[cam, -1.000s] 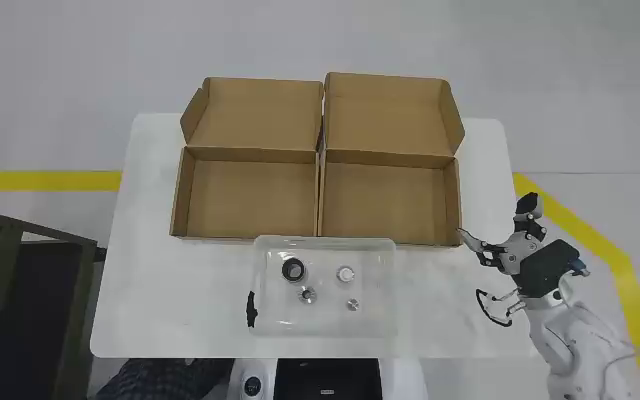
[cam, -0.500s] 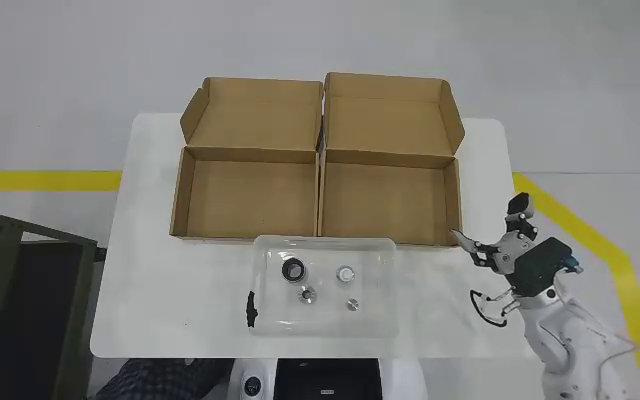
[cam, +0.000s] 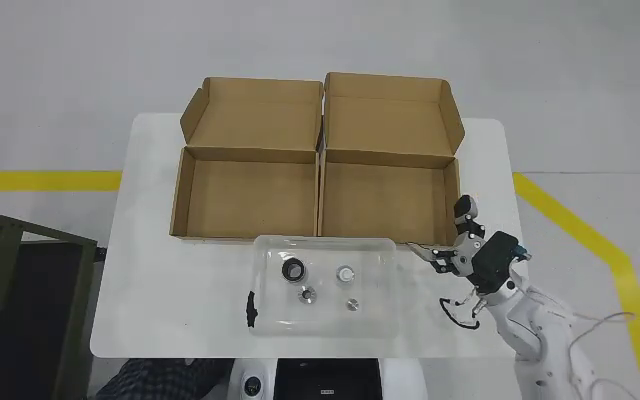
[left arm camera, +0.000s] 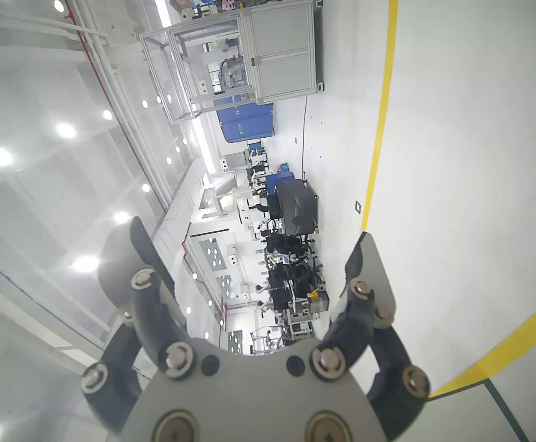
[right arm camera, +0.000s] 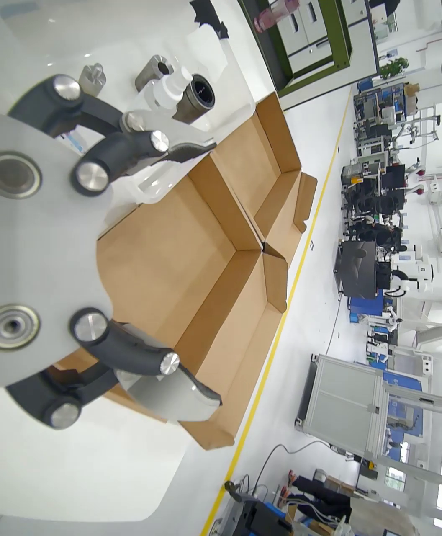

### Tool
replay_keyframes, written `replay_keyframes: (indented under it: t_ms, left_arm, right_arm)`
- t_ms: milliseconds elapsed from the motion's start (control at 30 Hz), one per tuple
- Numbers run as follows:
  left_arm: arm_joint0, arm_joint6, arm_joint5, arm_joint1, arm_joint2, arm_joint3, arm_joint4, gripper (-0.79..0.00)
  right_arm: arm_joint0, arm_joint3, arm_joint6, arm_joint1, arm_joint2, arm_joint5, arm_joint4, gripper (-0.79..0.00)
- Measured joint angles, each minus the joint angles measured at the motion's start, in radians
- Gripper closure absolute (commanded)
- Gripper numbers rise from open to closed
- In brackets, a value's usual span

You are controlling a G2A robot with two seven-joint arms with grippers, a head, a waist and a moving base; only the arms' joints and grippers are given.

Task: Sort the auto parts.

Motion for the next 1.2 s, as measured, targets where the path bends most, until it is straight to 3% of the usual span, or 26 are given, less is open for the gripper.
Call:
replay_keyframes:
  t_ms: [333, 600, 900, 1200]
  left_arm:
    - [0.0, 0.0, 0.0, 0.0, 0.0, 0.0, 0.0, -0.785]
    - [0.0, 0.0, 0.0, 0.0, 0.0, 0.0, 0.0, -0.785]
    - [0.0, 0.0, 0.0, 0.0, 0.0, 0.0, 0.0, -0.785]
    - [0.0, 0.0, 0.0, 0.0, 0.0, 0.0, 0.0, -0.785]
  right_arm:
    - [0.074, 0.012, 0.117, 0.0, -0.128, -0.072, 0.082, -0.785]
    - [0.126, -0.006, 0.31, 0.006, -0.209, -0.149, 0.146, -0.785]
    - [0.139, -0.089, 0.505, 0.021, -0.273, -0.222, 0.113, -0.785]
    - [0.144, -0.119, 0.627, 0.035, -0.32, -0.26, 0.105, -0.785]
